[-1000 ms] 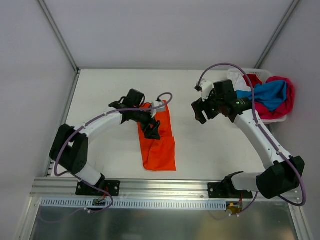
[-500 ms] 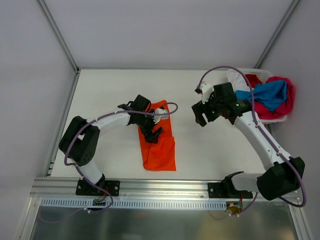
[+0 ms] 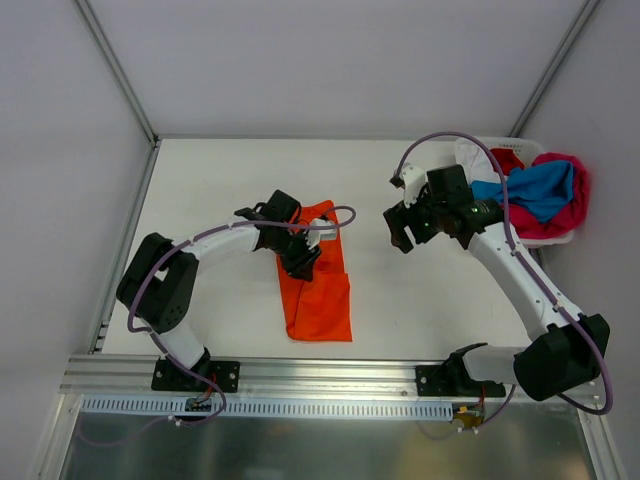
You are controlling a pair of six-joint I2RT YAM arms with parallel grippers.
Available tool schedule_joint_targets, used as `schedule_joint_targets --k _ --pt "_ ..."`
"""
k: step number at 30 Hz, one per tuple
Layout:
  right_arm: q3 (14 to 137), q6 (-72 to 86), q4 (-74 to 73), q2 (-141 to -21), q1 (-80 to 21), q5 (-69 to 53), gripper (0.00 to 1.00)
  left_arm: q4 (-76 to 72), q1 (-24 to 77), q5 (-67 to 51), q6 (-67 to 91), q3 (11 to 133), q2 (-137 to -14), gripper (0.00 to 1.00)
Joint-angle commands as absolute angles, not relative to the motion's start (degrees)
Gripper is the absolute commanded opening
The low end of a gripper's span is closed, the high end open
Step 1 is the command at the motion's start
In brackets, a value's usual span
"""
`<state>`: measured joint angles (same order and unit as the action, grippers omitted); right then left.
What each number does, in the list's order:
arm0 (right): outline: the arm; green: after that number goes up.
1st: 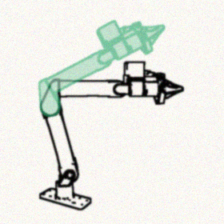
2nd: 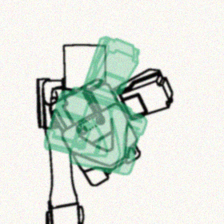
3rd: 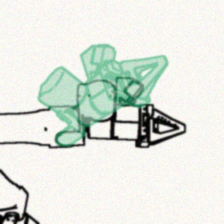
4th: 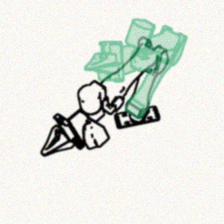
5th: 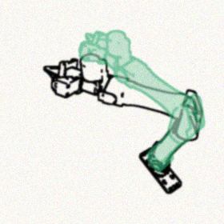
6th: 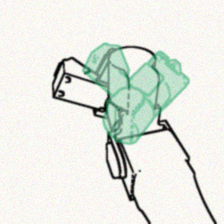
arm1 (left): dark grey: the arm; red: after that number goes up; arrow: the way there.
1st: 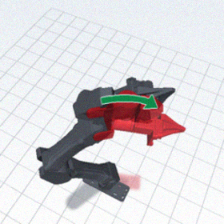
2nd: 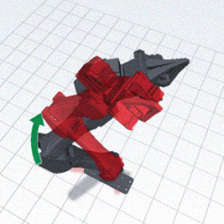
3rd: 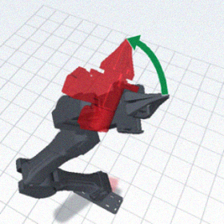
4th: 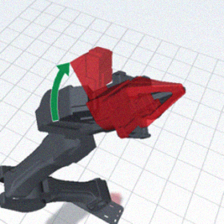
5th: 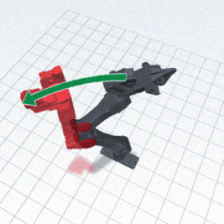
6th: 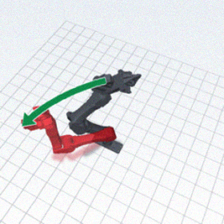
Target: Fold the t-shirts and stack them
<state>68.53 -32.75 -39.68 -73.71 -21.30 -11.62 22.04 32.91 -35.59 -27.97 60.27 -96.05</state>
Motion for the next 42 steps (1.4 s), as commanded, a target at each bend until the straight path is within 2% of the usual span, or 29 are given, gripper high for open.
schedule_joint_targets --k 1,2,4,15,34,42 --pt "68.9 -31.9 -38.9 -72.5 -21.1 -11.1 0.81 25.7 32.7 -40.3 -29.4 63.6 -96.9 0.21" --pt "68.8 -31.9 -38.8 -72.6 -21.1 -11.0 0.81 26.1 32.7 -40.6 -29.6 63.7 -97.1 0.08" --pt "68.8 -32.0 -38.9 -72.6 -21.1 -10.6 0.81 27.2 32.7 -40.9 -29.8 64.0 -97.8 0.00" --pt "68.2 -32.1 -38.8 -72.2 -21.2 -10.9 0.81 27.8 32.1 -35.0 -32.0 61.4 -94.1 0.00" --pt "67.7 -32.8 -38.6 -73.7 -23.5 -9.4 0.81 29.2 21.7 -31.8 -36.9 58.9 -81.7 0.00" --pt "67.9 -32.9 -38.9 -74.1 -24.3 -8.8 0.81 28.0 20.1 -28.5 -37.1 60.4 -86.7 0.00"
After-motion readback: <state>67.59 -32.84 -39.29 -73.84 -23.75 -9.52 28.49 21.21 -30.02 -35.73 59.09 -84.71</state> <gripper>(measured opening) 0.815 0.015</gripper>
